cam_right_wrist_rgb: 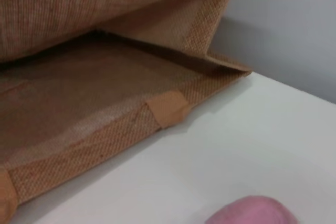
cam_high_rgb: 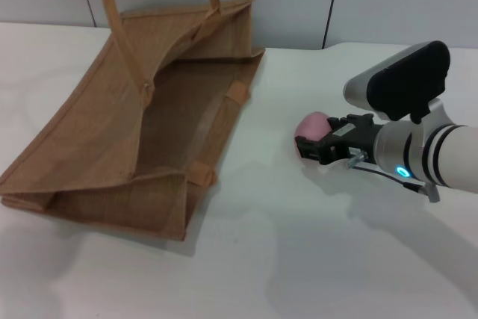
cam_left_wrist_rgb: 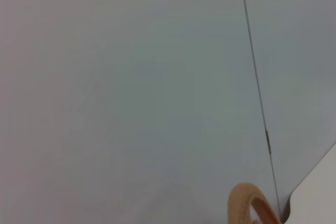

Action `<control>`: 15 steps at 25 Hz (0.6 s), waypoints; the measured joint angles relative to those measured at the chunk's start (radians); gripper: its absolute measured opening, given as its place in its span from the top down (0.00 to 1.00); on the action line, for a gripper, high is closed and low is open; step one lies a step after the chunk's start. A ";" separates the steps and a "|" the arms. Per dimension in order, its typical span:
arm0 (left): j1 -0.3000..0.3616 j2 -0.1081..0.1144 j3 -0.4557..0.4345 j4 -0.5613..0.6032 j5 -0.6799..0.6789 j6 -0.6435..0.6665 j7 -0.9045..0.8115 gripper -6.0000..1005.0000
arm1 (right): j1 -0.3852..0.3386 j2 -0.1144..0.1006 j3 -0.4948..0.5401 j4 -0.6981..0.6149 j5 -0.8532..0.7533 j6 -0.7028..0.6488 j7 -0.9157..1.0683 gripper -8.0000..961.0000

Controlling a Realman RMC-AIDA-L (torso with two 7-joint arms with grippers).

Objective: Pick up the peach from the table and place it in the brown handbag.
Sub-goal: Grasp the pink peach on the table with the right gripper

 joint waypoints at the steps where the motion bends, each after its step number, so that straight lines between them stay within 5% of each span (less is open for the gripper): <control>1: 0.000 0.000 0.000 0.000 0.000 0.000 0.000 0.87 | 0.005 0.001 0.000 0.010 0.021 0.000 -0.017 0.27; 15: 0.000 0.000 0.001 0.000 0.000 0.000 0.002 0.87 | 0.051 0.007 0.039 0.065 0.095 0.000 -0.102 0.28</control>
